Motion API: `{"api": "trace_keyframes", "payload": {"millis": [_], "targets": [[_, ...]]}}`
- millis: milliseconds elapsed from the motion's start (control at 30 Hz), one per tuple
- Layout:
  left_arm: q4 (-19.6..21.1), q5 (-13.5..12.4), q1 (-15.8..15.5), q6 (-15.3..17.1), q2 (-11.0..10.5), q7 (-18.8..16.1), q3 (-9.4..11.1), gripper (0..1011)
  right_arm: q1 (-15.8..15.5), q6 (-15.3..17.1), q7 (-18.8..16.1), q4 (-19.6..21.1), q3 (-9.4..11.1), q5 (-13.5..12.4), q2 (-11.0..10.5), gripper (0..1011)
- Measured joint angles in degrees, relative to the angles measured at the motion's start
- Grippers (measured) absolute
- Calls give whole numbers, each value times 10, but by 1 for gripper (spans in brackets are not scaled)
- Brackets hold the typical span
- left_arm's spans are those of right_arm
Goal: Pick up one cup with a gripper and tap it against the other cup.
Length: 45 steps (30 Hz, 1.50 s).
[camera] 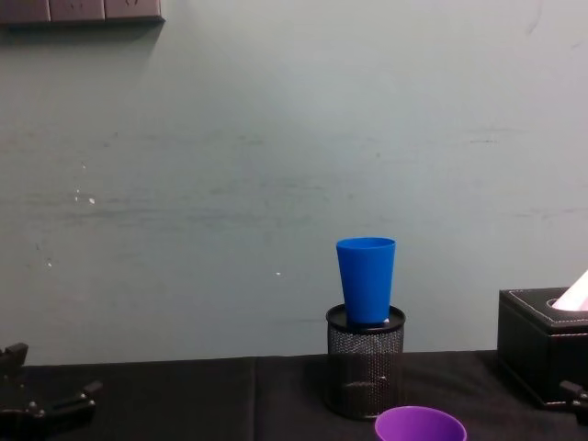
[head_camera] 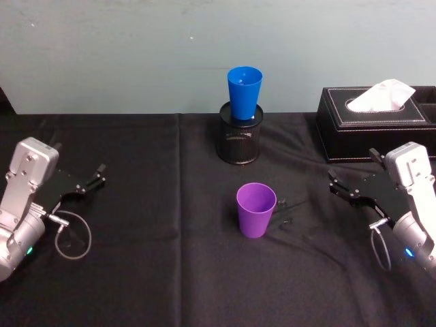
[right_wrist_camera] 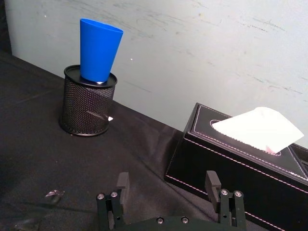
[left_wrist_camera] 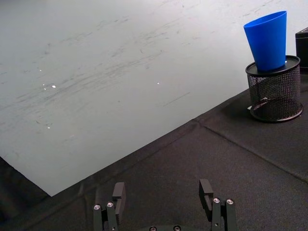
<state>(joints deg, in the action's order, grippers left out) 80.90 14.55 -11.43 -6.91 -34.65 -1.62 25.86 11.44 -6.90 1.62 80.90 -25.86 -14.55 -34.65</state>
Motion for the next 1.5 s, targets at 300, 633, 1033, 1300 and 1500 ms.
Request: {"api": "trace_keyframes", "payload": {"millis": [300,633,1033,1300,1500], "targets": [[0,0,0,0,0,0,0,1000,0,0,0,0,0,0,0,1003],[0,0,0,0,0,0,0,1000,0,0,0,0,0,0,0,1003],[0,0,0,0,0,0,0,1000,0,0,0,0,0,0,0,1003],[0,0,0,0,0,0,0,1000,0,0,0,0,0,0,0,1003],[0,0,0,0,0,0,0,1000,0,0,0,0,0,0,0,1003]]}}
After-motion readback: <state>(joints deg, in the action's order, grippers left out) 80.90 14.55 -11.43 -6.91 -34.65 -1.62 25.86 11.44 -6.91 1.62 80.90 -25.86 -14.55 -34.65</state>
